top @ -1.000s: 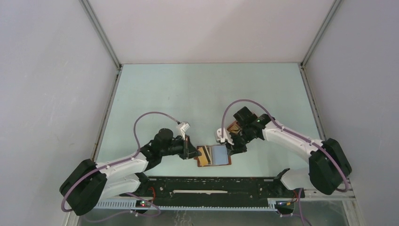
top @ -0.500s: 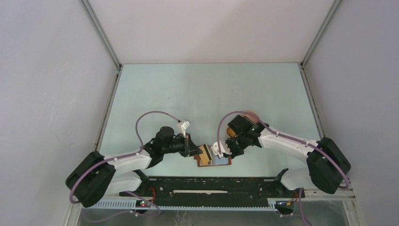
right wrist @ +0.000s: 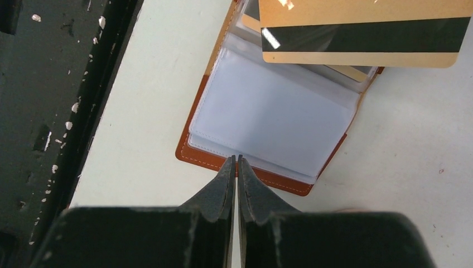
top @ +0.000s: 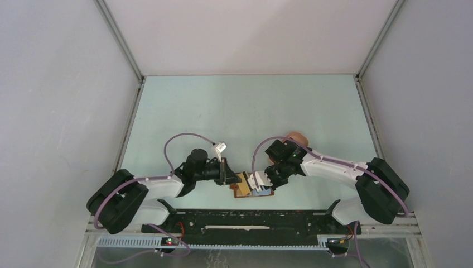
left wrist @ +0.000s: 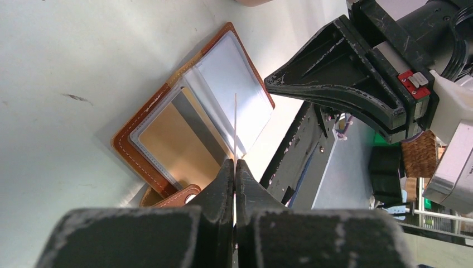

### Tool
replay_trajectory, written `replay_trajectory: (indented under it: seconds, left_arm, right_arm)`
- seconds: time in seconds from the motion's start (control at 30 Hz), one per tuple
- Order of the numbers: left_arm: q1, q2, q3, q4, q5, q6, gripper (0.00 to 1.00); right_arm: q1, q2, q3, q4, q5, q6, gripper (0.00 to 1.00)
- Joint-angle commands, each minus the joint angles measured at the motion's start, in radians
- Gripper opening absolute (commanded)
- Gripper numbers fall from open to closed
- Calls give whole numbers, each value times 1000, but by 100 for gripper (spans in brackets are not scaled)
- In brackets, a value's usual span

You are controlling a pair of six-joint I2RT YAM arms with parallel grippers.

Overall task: Put the credit cards into the card holder
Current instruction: Insert the credit card into the card holder.

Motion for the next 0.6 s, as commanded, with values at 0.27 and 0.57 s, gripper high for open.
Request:
replay_trajectory:
  seconds: [0.27, 0.57]
  left_arm:
    - [15, 79, 45, 100, 41, -33, 0]
    - [17, 139, 41, 179, 64, -74, 0]
  right_arm:
    - [16, 11, -5, 15, 22, -24, 10]
    - [22, 27, -5, 14, 39, -24, 10]
